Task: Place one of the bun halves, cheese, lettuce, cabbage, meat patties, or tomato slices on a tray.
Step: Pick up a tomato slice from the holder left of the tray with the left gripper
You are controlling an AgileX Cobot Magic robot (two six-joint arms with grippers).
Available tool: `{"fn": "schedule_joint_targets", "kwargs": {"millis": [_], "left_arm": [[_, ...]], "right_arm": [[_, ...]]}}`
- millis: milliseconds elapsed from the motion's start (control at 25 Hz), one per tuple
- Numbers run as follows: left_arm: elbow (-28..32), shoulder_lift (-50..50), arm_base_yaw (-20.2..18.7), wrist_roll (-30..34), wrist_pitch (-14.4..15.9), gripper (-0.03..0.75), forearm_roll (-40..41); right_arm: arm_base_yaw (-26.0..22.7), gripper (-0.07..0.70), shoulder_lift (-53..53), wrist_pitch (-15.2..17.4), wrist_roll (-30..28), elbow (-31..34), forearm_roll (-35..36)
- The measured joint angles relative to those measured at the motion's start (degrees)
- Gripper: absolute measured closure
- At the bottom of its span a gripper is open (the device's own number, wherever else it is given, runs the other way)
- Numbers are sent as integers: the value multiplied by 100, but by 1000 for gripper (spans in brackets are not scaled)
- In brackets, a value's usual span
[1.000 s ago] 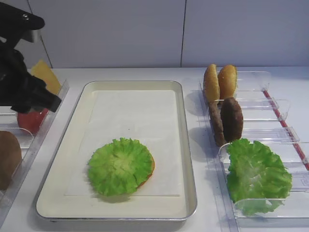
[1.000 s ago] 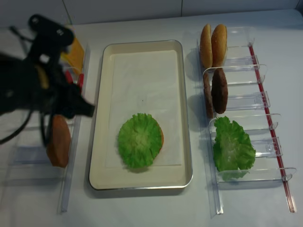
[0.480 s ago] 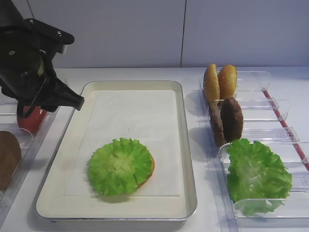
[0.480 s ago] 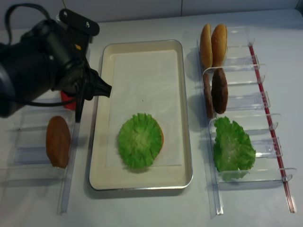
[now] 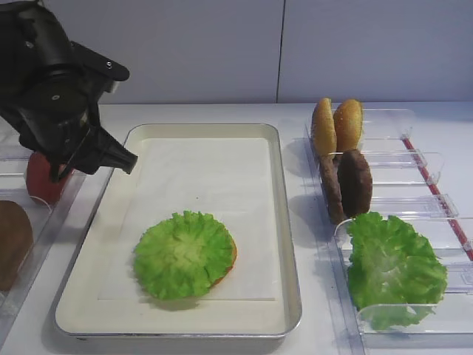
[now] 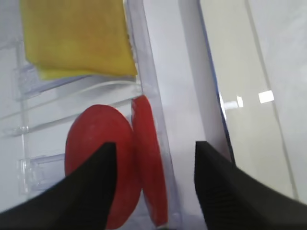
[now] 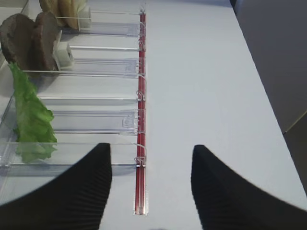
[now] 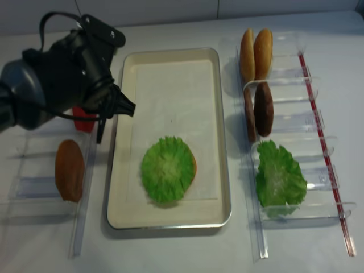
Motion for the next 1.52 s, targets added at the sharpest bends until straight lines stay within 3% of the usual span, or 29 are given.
{"fn": "schedule_joint_targets", "kwargs": {"millis": [320, 680, 1120, 1520], "left_arm": [[-302, 356, 0, 0, 314, 356, 82], [-335, 379, 0, 0, 375, 476, 123], [-335, 540, 0, 0, 464, 500, 123], [-335, 540, 0, 0, 487, 650, 133]], "right_arm": [[0, 230, 0, 0, 0, 0, -13], [0, 230, 0, 0, 3, 0, -26], [0, 230, 0, 0, 26, 0, -26], [0, 230, 0, 0, 26, 0, -30]]}}
